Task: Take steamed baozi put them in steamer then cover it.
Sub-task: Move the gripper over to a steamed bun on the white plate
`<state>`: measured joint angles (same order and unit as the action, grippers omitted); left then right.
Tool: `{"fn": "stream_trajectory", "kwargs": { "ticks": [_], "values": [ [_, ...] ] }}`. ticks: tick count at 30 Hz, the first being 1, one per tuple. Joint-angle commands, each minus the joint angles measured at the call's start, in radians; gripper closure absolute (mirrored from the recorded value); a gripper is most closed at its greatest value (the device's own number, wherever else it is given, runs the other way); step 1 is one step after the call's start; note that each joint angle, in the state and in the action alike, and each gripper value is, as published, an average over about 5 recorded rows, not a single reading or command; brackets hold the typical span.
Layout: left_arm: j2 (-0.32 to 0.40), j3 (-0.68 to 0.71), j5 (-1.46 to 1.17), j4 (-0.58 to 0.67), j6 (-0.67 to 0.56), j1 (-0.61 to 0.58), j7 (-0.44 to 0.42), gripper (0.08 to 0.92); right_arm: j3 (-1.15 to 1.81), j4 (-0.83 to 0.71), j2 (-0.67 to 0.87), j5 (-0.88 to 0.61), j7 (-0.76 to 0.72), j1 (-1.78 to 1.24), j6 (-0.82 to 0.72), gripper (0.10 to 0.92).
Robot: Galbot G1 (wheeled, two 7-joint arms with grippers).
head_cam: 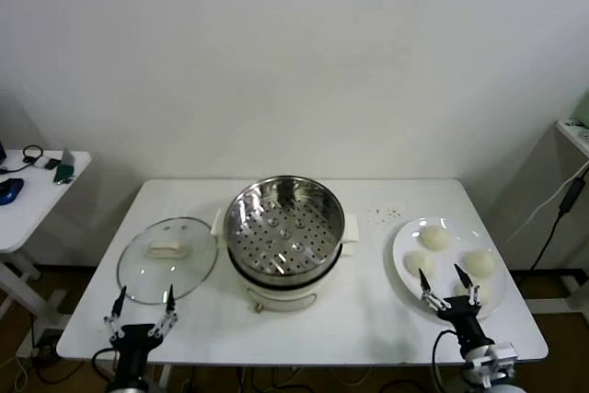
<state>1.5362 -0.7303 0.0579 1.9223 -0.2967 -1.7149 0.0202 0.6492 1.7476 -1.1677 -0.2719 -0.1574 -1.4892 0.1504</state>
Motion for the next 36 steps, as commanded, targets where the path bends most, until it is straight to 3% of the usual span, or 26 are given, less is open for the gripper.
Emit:
{"fn": "stream_trajectory", "kwargs": {
  "ticks": [1,7,18,25,36],
  "values": [
    [-0.001,0.001,0.005,0.001,0.002,-0.004,-0.001,0.177,0.02,0.023,0.16,0.114,-0.162,0.103,-0.155,0.203],
    [-0.01,0.012,0.033,0.017,0.013,-0.019,0.003,0.177,-0.015,-0.018,0.381,0.17,-0.339,0.21,-0.29,0.203],
    [-0.025,0.048,0.051,0.024,-0.004,-0.034,0.02,0.177,-0.191,-0.263,0.701,0.409,-0.875,0.517,-0.21,0.203],
    [-0.03,0.06,0.05,0.013,-0.015,-0.045,0.027,0.177,-0.56,-0.455,0.707,0.512,-0.987,0.925,-0.151,0.203],
    [-0.036,0.055,0.043,0.004,-0.009,-0.047,0.03,0.177,-1.17,-0.748,0.543,0.619,-1.071,1.498,-0.116,0.203]
  ]
}}
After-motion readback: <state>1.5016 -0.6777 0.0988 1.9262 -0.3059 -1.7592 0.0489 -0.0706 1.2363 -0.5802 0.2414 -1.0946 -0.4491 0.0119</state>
